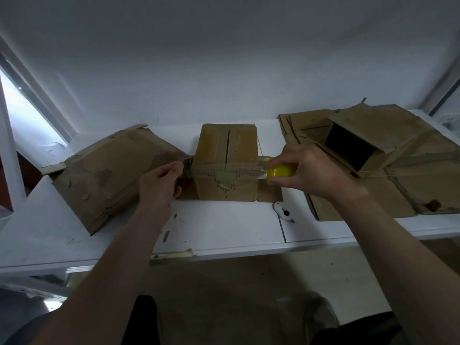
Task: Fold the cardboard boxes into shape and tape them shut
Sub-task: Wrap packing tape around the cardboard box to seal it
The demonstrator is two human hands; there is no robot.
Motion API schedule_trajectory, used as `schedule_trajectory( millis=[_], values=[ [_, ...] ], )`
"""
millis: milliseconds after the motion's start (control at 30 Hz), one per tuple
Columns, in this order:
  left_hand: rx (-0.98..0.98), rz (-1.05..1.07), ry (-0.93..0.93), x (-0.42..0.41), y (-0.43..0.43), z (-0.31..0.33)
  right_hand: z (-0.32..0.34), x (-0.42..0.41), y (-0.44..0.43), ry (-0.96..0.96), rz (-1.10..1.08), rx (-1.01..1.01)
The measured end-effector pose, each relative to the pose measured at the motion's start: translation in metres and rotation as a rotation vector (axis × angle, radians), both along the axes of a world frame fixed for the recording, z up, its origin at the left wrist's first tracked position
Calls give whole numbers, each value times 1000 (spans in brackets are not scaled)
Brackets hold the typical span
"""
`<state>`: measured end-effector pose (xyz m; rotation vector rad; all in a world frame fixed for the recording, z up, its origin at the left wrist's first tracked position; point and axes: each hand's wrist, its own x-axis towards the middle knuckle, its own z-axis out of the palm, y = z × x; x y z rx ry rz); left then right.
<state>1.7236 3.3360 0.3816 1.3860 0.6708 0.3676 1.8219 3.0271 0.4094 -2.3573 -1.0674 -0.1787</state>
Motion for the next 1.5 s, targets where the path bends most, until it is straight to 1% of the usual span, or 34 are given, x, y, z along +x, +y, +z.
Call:
schedule_trajectory(
  millis=[133,333,567,633,700,833,933,1033,1100,1167,1200,1233,1267,1300,1333,1367,1400,1433,1467,1500],
  values=[
    [-38,18,44,8,5,-11,-10,8,7,4,13,6],
    [-69,-28,103,21,-7,-23,-27,17,12,52,-14,42],
    [7,-144,127,23,-14,-23,-31,17,12,177,-25,136],
    [78,-183,151,19,-12,-20,-30,14,9,206,-11,157],
    [192,-228,176,9,-12,-18,-28,13,5,234,15,172],
    [240,-257,191,-14,-15,-20,-24,8,0,260,69,153],
    [448,-293,242,-16,-15,-20,-23,5,3,263,73,133],
    [549,-364,285,-12,-18,-22,-24,2,7,272,32,131],
    [533,-388,345,-12,-20,-24,-24,0,9,273,3,105],
    [408,-352,454,-12,-19,-22,-23,-1,10,261,-22,73],
    [376,-318,488,-11,-18,-20,-23,-2,10,245,-32,57],
    [427,-270,481,-11,-18,-18,-23,-3,11,221,-38,42],
    [560,-198,423,-12,-19,-15,-22,-5,12,191,-37,30],
    [744,-117,294,-16,-23,-12,-22,-6,14,158,-30,18],
    [933,-80,114,-20,-28,-8,-21,-8,16,130,-23,3],
    [1090,-116,-57,-23,-36,-3,-20,-9,18,110,-19,-18],
    [1213,-219,-167,-26,-44,0,-18,-9,19,98,-20,-44],
    [1309,-356,-212,-28,-51,1,-17,-10,19,90,-24,-69],
    [1382,-489,-175,-29,-57,0,-15,-11,19,76,-30,-89],
    [1439,-587,-89,-30,-62,-2,-13,-13,20,47,-32,-102]
  ],
)
